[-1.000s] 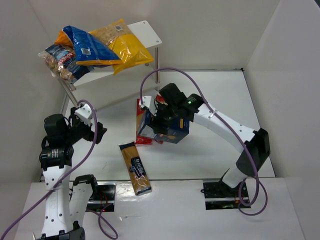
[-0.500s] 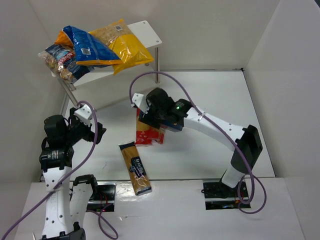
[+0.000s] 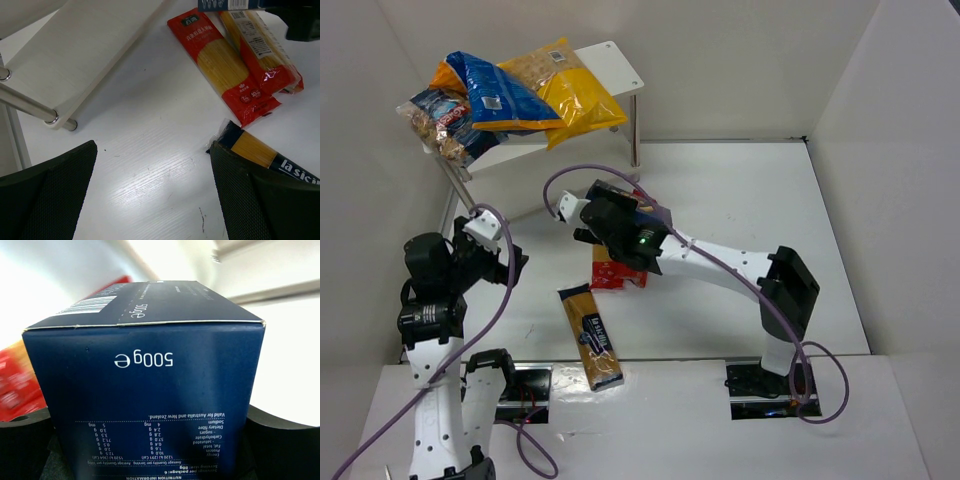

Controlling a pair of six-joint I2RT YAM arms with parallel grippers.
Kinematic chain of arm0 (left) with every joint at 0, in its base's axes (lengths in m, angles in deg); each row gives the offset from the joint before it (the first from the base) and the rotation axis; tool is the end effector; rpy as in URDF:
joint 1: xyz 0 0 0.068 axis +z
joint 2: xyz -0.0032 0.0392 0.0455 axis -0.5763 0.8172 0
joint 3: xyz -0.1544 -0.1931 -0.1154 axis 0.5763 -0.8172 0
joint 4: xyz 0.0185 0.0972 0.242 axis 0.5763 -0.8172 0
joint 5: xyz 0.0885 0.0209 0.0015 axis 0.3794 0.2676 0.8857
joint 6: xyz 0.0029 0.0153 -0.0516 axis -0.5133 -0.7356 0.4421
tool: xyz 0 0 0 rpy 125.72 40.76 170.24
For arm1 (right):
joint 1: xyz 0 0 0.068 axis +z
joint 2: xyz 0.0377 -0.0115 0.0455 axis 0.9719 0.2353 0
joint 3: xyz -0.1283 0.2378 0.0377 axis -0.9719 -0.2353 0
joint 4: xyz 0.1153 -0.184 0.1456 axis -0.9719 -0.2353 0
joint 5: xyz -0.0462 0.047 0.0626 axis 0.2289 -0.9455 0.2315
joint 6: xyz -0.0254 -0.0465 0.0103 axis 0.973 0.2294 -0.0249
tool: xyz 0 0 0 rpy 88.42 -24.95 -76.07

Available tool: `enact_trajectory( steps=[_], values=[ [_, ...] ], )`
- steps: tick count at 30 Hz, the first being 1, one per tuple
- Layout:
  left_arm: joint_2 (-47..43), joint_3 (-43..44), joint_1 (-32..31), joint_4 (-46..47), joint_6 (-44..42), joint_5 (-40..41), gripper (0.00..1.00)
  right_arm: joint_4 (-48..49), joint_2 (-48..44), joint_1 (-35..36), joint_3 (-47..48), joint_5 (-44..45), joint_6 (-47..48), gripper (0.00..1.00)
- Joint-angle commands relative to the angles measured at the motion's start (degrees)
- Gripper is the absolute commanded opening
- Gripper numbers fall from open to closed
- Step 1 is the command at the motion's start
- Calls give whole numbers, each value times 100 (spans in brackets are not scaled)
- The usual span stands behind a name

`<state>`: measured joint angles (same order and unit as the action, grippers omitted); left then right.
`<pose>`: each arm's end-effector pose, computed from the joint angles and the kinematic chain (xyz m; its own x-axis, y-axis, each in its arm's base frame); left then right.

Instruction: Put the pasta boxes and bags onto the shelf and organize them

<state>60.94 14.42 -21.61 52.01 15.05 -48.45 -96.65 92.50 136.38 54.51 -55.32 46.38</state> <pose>0.1260 0.0116 0.3404 -0.2622 0.2269 -0.9380 0.3634 0.9236 0.1218 0.2218 0.3452 0.3070 0.0669 -0.8392 -0.5397 -0.5507 0.4200 -0.7213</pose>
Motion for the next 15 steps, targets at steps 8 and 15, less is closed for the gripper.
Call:
enact_trajectory(
  steps=[8,15],
  values=[
    [-84,-19,109,193,138,9,100,2247,774,-31,632,1460,791,0],
    [-84,-19,215,193,138,9,100,2617,1355,-84,1228,1733,993,0]
  ],
)
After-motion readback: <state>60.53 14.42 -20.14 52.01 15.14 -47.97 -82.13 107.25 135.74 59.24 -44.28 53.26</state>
